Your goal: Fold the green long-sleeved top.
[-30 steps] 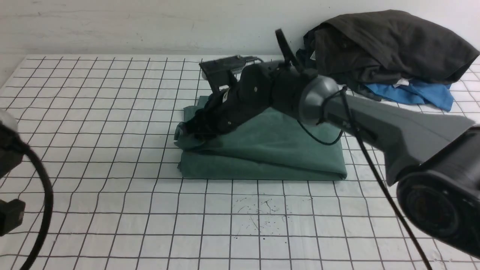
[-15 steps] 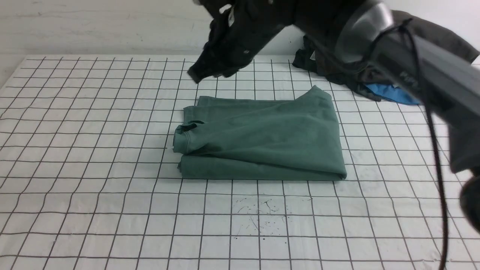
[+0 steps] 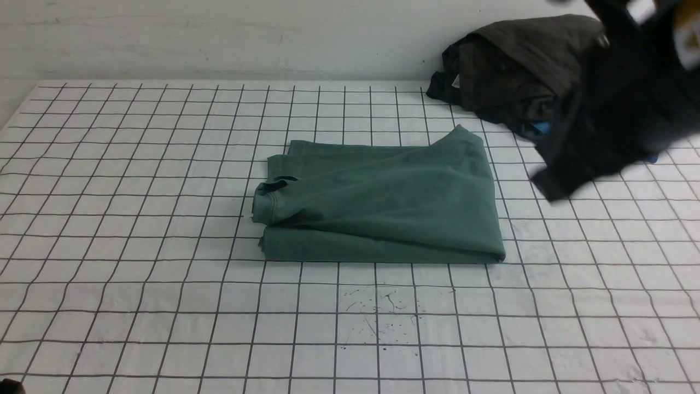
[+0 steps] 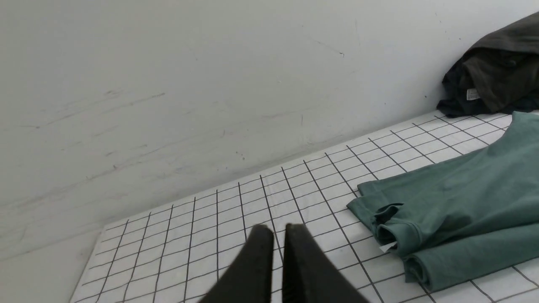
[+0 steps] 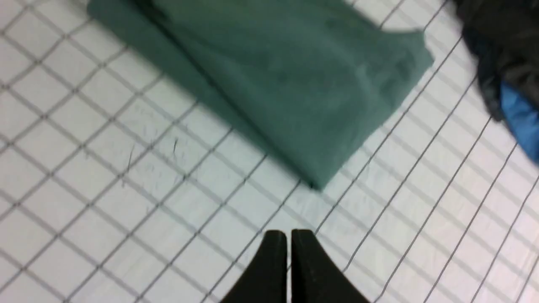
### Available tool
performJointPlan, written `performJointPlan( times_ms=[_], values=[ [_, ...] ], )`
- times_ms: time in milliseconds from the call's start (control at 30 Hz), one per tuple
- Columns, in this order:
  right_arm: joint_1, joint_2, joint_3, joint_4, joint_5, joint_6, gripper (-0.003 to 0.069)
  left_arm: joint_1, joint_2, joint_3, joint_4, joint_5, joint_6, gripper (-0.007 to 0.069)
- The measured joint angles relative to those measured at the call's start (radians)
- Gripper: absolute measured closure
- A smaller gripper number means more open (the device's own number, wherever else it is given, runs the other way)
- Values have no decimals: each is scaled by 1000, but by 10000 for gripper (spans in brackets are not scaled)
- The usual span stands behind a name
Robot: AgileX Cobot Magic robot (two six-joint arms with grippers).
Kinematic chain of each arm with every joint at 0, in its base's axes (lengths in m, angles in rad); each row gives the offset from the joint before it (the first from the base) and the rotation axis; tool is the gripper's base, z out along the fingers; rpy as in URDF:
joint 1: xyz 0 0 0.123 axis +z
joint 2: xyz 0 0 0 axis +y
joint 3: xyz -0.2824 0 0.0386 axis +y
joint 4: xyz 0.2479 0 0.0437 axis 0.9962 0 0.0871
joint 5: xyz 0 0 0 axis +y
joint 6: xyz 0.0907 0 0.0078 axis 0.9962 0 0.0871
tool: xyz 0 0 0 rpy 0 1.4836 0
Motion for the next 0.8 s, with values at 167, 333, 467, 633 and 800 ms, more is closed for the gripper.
performJointPlan(
  times_ms=[167, 333, 467, 633, 800],
  values=[
    [0, -243, 427, 125, -287, 6, 645, 0, 0, 3, 0, 1, 0, 602],
    [0, -337, 658, 261, -473, 6, 645, 0, -1, 3, 0, 1, 0, 602],
    [0, -351, 745, 398, -513, 6, 645, 0, -1, 3, 0, 1, 0, 602],
    [0, -351, 767, 434, -504, 6, 645, 0, -1, 3, 0, 1, 0, 602],
    [0, -355, 771, 377, -501, 6, 645, 0, -1, 3, 0, 1, 0, 602]
  ],
)
